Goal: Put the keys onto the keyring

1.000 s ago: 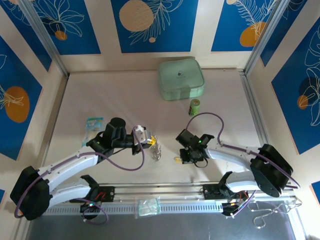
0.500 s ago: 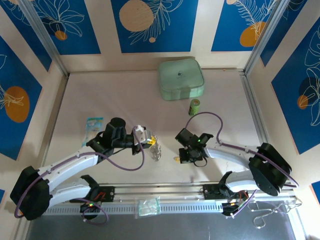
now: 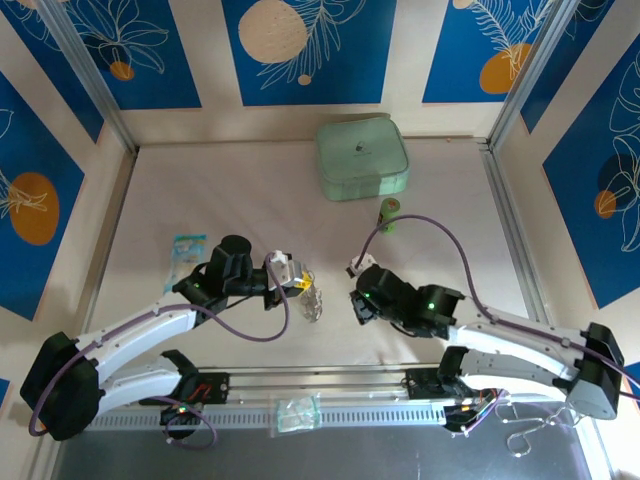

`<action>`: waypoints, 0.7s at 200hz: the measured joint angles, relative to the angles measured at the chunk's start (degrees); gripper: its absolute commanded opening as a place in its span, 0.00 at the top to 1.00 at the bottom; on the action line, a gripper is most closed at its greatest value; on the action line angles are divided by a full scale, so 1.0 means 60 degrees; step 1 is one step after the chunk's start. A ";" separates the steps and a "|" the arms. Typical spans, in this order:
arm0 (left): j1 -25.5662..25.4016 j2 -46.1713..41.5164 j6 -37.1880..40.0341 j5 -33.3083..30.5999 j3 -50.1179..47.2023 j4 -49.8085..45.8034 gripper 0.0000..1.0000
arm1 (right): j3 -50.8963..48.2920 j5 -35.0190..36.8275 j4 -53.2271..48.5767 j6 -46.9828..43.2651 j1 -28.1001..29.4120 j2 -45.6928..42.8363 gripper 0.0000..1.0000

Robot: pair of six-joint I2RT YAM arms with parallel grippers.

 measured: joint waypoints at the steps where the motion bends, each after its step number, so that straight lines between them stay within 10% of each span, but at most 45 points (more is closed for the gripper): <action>1: 0.0000 0.0004 0.0000 0.0004 0.0000 0.0000 1.00 | -0.0011 -0.0004 0.0033 -0.0029 0.0000 -0.0025 1.00; 140: -0.0015 0.0251 -0.0259 0.0084 0.0244 -0.0047 1.00 | -0.0117 -0.3891 0.2033 -0.2965 -0.0823 -0.0331 1.00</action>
